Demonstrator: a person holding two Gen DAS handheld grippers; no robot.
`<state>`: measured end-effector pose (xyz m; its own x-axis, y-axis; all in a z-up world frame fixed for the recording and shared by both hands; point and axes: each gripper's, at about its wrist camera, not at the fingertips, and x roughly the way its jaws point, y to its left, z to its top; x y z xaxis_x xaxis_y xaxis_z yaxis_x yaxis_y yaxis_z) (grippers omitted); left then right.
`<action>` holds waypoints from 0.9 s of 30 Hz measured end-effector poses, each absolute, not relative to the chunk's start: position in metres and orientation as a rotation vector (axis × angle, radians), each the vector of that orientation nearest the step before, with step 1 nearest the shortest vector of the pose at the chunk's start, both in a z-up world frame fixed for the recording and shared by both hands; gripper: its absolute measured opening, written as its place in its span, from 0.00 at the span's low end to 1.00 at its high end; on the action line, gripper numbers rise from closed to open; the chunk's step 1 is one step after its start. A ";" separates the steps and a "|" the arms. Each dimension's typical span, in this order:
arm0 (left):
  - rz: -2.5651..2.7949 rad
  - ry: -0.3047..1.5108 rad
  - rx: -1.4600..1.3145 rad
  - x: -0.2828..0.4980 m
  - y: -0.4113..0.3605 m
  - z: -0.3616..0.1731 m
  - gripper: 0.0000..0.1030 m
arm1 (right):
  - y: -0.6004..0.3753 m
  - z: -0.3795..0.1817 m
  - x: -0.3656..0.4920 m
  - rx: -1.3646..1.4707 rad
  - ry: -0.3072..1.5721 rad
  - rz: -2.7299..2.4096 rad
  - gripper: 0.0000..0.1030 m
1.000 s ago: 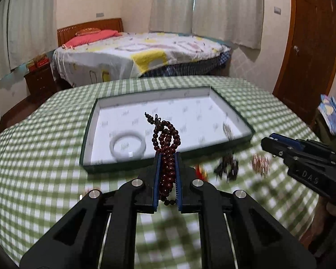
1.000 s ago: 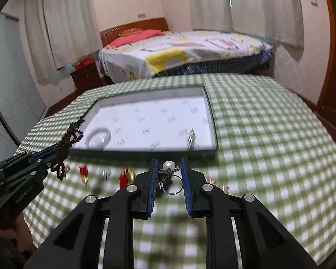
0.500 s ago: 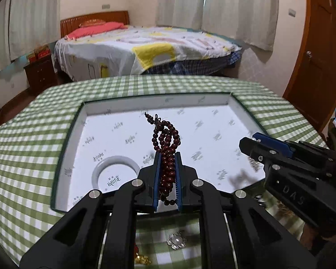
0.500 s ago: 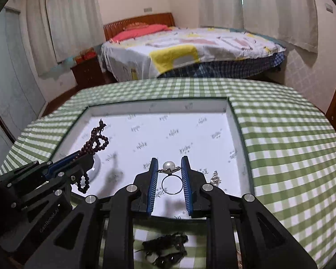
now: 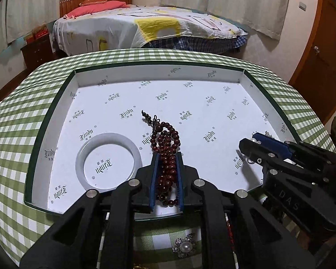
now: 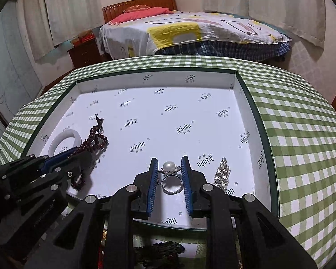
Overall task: Organize jewelry
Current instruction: 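Lower the bead bracelet into the box with the left tool while the right tool releases the ring there, then withdraw both tools from the box toward the remaining jewelry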
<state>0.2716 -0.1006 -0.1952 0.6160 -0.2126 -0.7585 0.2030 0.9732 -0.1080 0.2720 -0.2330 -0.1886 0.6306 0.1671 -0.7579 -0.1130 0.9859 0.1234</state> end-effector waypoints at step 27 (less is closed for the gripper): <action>-0.220 0.766 -0.040 0.196 -0.068 -0.141 0.58 | -0.241 -0.140 0.196 0.091 0.767 0.142 0.36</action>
